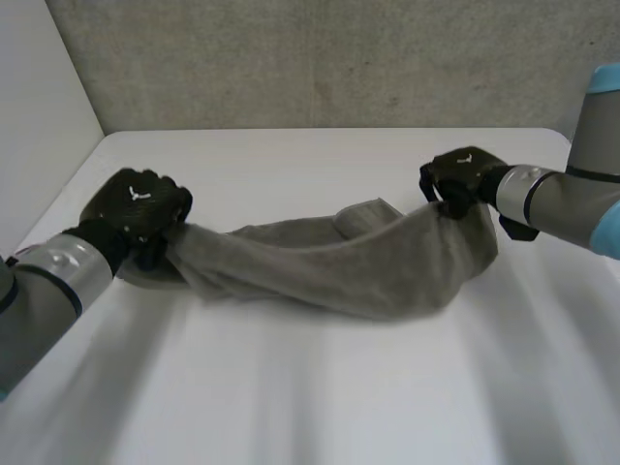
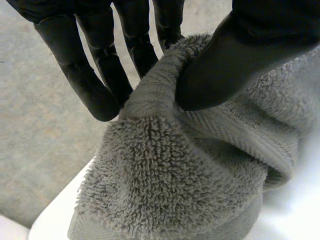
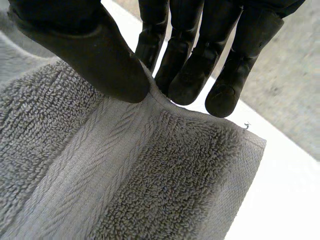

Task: Fold the towel.

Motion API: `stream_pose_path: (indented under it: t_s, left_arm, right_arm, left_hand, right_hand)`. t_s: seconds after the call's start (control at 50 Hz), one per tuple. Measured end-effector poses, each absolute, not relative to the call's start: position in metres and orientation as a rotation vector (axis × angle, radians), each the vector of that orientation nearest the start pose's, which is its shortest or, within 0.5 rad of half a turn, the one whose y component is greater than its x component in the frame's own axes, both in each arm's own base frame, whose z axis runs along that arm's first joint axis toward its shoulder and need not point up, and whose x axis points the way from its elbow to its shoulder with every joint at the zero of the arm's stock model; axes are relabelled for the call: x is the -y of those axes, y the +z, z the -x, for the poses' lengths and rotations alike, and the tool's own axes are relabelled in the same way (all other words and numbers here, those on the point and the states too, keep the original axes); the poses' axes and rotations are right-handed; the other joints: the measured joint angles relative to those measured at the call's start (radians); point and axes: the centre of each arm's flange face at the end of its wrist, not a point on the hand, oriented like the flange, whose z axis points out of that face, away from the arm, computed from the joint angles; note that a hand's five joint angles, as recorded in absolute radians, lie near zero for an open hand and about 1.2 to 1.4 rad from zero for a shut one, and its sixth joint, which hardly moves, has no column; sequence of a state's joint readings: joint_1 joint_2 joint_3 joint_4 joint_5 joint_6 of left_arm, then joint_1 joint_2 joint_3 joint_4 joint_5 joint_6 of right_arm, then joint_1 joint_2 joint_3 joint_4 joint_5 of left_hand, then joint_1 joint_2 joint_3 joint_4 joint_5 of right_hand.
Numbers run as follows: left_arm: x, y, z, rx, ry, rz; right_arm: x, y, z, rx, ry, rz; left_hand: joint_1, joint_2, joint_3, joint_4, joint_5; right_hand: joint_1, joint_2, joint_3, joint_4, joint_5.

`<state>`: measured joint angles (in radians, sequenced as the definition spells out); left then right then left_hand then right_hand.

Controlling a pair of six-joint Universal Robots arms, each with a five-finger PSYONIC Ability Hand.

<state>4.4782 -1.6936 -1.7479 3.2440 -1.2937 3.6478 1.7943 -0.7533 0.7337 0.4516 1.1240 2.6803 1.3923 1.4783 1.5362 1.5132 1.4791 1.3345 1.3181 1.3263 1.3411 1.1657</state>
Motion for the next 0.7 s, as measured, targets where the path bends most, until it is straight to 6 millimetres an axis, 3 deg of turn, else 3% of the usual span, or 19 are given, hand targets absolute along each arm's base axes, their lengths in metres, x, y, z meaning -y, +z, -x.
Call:
stream_pose_path:
  t_s: [0.16, 0.3, 0.42, 0.52, 0.58, 0.64, 0.7]
  left_arm:
    - [0.255, 0.216, 0.216, -2.261, -1.917, -1.119]
    - [0.236, 0.191, 0.209, -2.357, -1.8, -1.142]
    - [0.24, 0.182, 0.209, -2.392, -1.757, -1.15]
    - [0.256, 0.186, 0.214, -2.362, -1.792, -1.154]
    - [0.278, 0.197, 0.221, -2.294, -1.87, -1.144]
    - [0.307, 0.221, 0.232, -2.175, -2.002, -1.117]
    - [0.334, 0.261, 0.246, -1.994, -2.197, -1.068]
  right_arm:
    - [0.35, 0.225, -0.251, -2.149, -1.544, 1.128]
    - [0.309, 0.21, -0.243, -2.18, -1.393, 1.299]
    - [0.291, 0.205, -0.242, -2.182, -1.28, 1.468]
    - [0.301, 0.215, -0.246, -2.152, -1.366, 1.483]
    - [0.318, 0.228, -0.251, -2.098, -1.532, 1.439]
    - [0.343, 0.249, -0.26, -1.975, -1.804, 1.358]
    - [0.37, 0.282, -0.268, -1.771, -2.168, 1.209]
  left_hand:
    - [0.0, 0.0, 0.0, 0.0, 0.0]
    - [0.0, 0.003, 0.0, 0.0, 0.0]
    - [0.001, 0.003, 0.0, 0.0, 0.0]
    - [0.001, 0.003, 0.001, 0.0, 0.005]
    - [0.001, 0.003, 0.001, 0.0, 0.005]
    - [0.001, 0.003, 0.001, 0.0, 0.005]
    - [0.001, 0.003, 0.002, 0.0, 0.005]
  right_hand:
    - [0.0, 0.0, 0.0, 0.0, 0.0]
    - [0.0, 0.0, 0.0, 0.0, 0.0]
    - [0.0, 0.0, 0.0, 0.003, 0.0]
    - [0.0, 0.0, 0.0, 0.003, 0.0]
    - [0.0, 0.0, 0.0, 0.003, 0.0]
    - [0.0, 0.0, 0.0, 0.003, 0.0]
    - [0.0, 0.0, 0.0, 0.003, 0.0]
